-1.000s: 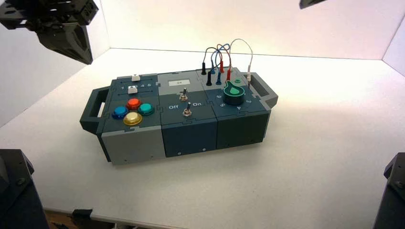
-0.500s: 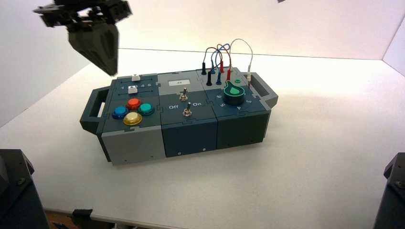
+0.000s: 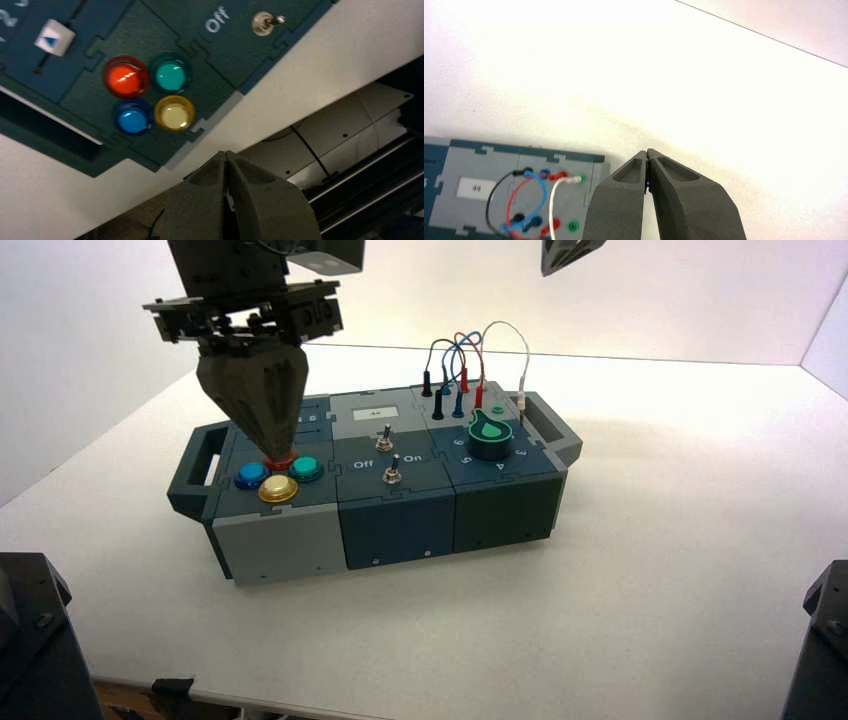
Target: Rotate the box clockwise.
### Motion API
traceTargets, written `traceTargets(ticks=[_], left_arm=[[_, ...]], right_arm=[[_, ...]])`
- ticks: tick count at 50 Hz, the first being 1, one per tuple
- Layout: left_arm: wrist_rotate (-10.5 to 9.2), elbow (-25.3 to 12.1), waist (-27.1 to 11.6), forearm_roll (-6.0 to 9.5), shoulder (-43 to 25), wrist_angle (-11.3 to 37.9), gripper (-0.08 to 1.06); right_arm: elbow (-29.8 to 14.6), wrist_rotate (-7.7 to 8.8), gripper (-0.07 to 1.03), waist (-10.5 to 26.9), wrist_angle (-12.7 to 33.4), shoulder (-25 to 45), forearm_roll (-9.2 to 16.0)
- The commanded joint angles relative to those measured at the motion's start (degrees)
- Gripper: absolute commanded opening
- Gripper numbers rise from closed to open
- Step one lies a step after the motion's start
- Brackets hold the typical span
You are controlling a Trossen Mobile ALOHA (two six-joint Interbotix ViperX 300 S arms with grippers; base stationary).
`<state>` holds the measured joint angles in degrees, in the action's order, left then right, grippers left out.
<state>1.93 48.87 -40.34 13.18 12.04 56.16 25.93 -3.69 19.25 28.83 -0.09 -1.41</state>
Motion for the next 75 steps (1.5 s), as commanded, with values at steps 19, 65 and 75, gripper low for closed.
traceTargets(ticks=[19,65,75], left_arm=[[-1.41,0.44,-2.64,5.62,-2.11,1.93,-0.03],[-0.18,-2.02,-6.59,5.45,-15.12,-0.18,-0.03],[-0.09,-3.34,-6.68,5.27,-17.23,-0.97,-0.03]], right_arm=[[-12.13,0.53,-0.02,1.58,6.06,11.34,0.35],[-22.32,2.11,-0.02,4.48,10.02,20.83,4.57],[-23.20,2.29,-0.02,5.27,11.25,22.50,6.06]])
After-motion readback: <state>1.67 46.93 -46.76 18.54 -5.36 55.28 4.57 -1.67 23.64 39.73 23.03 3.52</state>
